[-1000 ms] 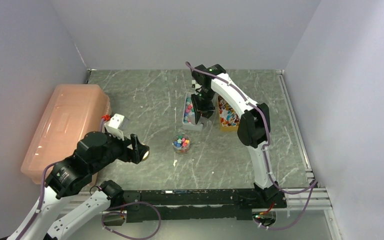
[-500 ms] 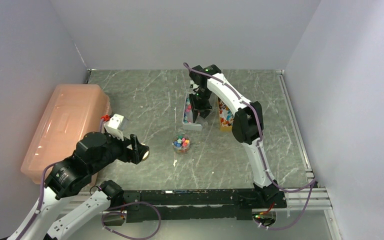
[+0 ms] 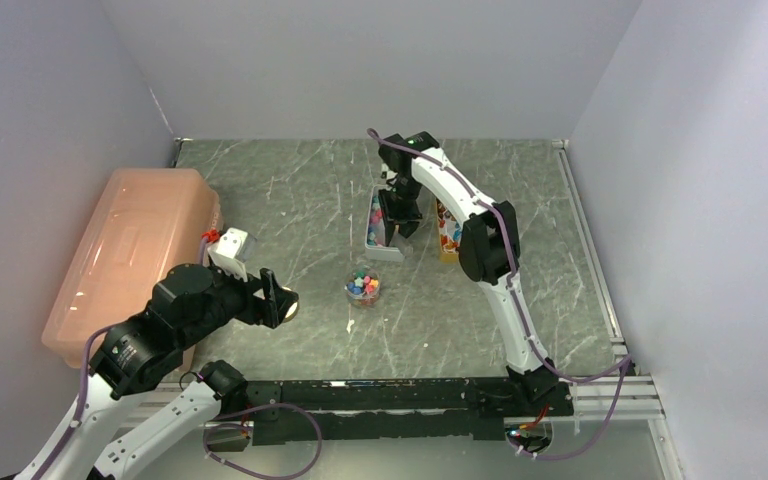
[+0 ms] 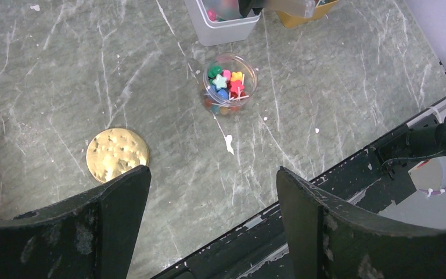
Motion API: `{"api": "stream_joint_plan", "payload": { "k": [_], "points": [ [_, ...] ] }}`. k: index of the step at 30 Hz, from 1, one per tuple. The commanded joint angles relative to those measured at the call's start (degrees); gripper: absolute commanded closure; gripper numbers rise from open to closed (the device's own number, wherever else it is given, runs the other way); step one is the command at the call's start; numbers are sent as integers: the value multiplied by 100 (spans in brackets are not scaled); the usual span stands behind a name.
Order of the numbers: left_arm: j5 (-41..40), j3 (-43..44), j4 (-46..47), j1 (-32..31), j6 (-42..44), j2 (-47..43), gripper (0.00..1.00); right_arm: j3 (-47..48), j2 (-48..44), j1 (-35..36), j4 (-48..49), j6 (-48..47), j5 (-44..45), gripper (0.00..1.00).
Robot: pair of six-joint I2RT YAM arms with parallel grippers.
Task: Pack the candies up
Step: Scoop the fake candies from the storage box, then place the fake candies in the packing bottle.
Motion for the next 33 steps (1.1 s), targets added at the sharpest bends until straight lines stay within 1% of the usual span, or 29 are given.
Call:
{"api": "stream_joint_plan", "payload": {
  "k": [1, 8, 16, 19, 24, 30, 33],
  "points": [
    [66, 38, 212, -19, 59, -58, 15, 295, 58, -119, -57, 201, -42, 100],
    [37, 36, 210, -18, 47, -50, 14, 564, 406, -213, 222, 413, -107, 100],
    [-6, 30, 205, -30, 34, -34, 14, 786, 680, -310, 600, 691, 170, 100],
    [-15, 27, 204, -27, 34, -9, 14, 676, 597, -319, 838, 735, 442, 100],
    [-40, 38, 192, -30, 24, 47, 14, 520, 412, -330, 1193, 700, 637, 100],
    [-57, 38, 183, -23, 16, 125, 15, -49, -124, -243, 1804, 353, 714, 100],
    [-68, 47, 173, -22, 16, 185, 14, -190, -334, -186, 1794, 211, 900, 100]
  ]
}}
